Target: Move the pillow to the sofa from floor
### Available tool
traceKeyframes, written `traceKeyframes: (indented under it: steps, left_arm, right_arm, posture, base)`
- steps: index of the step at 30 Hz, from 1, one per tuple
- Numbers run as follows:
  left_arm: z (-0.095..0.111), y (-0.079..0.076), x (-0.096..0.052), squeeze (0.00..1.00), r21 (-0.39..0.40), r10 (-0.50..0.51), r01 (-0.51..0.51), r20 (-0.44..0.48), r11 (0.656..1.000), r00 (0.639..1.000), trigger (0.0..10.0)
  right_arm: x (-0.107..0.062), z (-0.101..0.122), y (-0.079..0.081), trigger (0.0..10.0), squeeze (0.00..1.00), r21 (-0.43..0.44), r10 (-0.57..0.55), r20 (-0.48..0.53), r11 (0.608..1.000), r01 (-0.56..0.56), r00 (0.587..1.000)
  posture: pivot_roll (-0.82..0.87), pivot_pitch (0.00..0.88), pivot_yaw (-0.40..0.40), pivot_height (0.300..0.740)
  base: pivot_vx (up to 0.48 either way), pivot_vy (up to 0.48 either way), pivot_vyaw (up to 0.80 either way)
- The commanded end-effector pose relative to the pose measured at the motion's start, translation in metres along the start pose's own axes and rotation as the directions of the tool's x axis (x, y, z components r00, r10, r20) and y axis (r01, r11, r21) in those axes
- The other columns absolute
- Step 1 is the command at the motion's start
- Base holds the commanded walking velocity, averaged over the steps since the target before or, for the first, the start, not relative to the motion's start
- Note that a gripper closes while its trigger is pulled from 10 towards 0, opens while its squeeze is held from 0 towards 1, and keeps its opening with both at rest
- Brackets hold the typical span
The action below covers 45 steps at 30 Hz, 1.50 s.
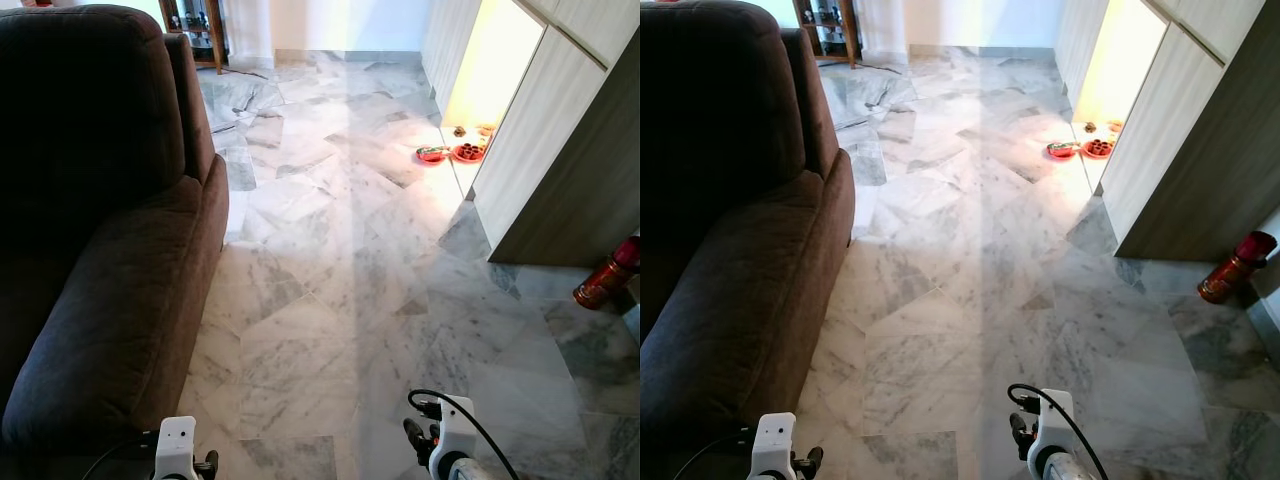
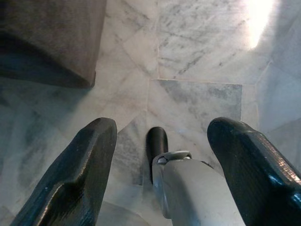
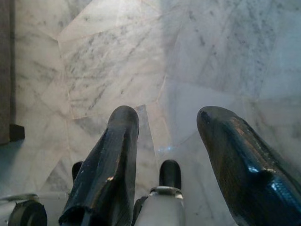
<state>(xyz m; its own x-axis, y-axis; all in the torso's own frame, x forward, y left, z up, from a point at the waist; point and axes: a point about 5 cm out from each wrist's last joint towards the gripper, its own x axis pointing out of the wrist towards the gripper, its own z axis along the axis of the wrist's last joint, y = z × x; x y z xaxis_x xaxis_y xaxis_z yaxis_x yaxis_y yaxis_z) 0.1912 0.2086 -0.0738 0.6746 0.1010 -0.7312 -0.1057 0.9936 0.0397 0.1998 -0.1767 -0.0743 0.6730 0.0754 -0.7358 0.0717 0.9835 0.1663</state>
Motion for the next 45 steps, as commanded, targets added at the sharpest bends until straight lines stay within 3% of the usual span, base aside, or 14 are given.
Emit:
traceKeyframes:
  steps: [1,15,19,27,45]
  left_arm:
    - [-0.009,0.003,-0.002,0.00,0.014,0.011,-0.010,-0.038,1.000,0.999,10.0]
    - [-0.016,0.013,-0.005,0.00,0.013,0.028,-0.027,-0.062,1.000,0.998,10.0]
    - [-0.018,0.015,-0.006,0.00,0.016,0.027,-0.026,-0.066,1.000,0.997,10.0]
    - [-0.018,0.015,-0.006,0.00,0.020,0.022,-0.021,-0.068,1.000,0.997,10.0]
    - [-0.012,-0.008,-0.002,0.00,0.026,0.001,0.000,-0.055,1.000,0.998,10.0]
  right_arm:
    - [0.000,-0.005,0.003,10.0,0.00,-0.008,0.007,-0.017,1.000,-0.007,1.000]
    - [-0.001,-0.007,0.004,10.0,0.00,-0.026,0.005,-0.027,1.000,-0.006,1.000]
    - [0.000,-0.006,0.006,10.0,0.00,-0.068,0.013,-0.026,0.998,-0.015,1.000]
    - [0.000,-0.009,0.008,10.0,0.00,-0.033,0.016,-0.032,0.999,-0.017,0.999]
    - [-0.002,-0.015,0.008,10.0,0.00,-0.044,0.019,-0.051,0.999,-0.021,0.999]
  posture:
    - [0.04,0.055,-0.019,0.740]
    - [0.05,0.092,-0.015,0.740]
    - [0.05,0.099,-0.012,0.740]
    - [0.04,0.106,-0.007,0.740]
    - [0.05,0.115,-0.006,0.740]
  base:
    - [0.000,0.277,0.00]
    - [0.000,0.278,0.00]
    - [0.000,0.280,0.20]
    - [0.000,0.279,0.40]
    - [0.000,0.279,0.00]
